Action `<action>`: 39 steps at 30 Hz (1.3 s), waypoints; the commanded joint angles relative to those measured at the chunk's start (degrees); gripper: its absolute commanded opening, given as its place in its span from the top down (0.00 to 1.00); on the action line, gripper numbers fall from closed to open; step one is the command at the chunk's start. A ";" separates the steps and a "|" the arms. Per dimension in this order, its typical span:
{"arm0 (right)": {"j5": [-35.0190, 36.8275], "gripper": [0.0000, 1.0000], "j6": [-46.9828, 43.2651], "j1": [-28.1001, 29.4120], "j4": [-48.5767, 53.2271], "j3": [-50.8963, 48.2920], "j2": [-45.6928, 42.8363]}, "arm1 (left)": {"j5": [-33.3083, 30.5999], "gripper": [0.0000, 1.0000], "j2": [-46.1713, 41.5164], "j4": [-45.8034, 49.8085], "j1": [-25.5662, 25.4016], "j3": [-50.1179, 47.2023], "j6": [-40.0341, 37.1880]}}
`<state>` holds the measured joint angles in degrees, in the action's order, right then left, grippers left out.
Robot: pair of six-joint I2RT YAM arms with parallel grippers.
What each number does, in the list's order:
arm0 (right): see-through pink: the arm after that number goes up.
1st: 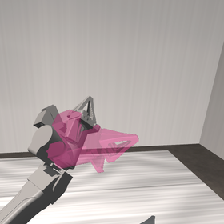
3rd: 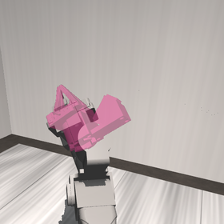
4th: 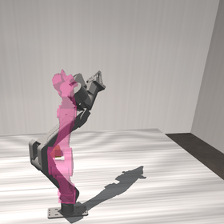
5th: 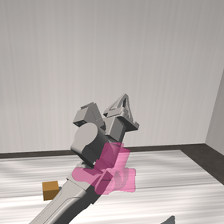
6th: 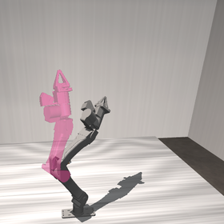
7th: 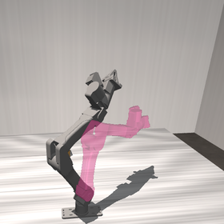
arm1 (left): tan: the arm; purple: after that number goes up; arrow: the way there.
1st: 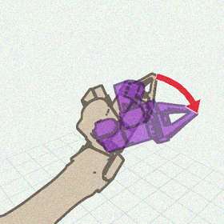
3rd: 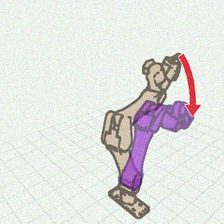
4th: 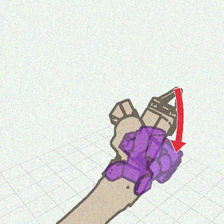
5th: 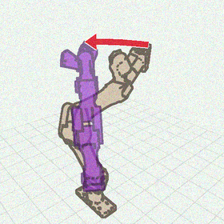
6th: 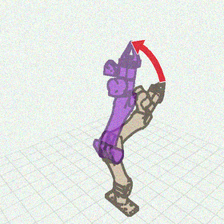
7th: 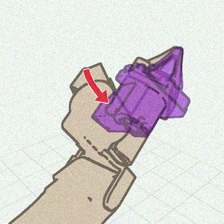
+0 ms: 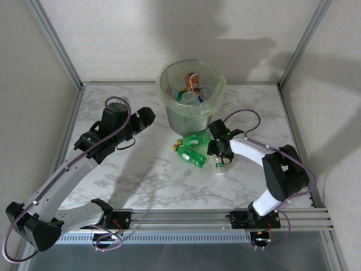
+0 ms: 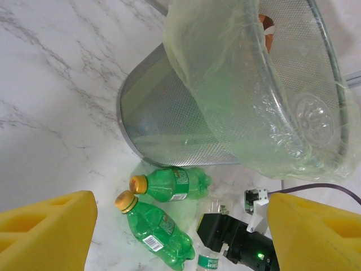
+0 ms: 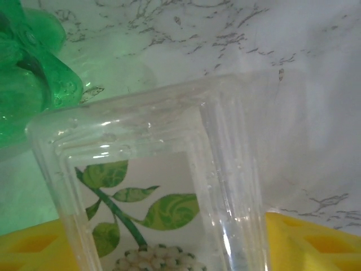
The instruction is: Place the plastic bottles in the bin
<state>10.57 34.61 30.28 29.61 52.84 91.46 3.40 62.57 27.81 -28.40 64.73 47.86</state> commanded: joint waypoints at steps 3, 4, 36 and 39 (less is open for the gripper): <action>2.07 0.39 0.98 0.95 1.99 -0.27 -2.98 | -0.89 0.21 -0.89 0.14 0.37 -0.48 0.40; 2.20 0.40 1.28 1.03 2.28 -0.49 -3.66 | -0.94 0.21 -0.78 0.00 0.37 -0.48 0.53; 14.42 0.44 6.34 1.10 26.73 27.44 -30.98 | 1.50 0.20 3.16 -2.85 0.45 1.42 1.79; 13.34 0.44 5.10 1.10 24.67 31.10 -30.73 | 2.58 0.20 3.18 -3.71 0.45 1.07 1.45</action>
<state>22.92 41.08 31.03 54.83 80.73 61.14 4.32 65.73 25.58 -28.40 64.71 49.98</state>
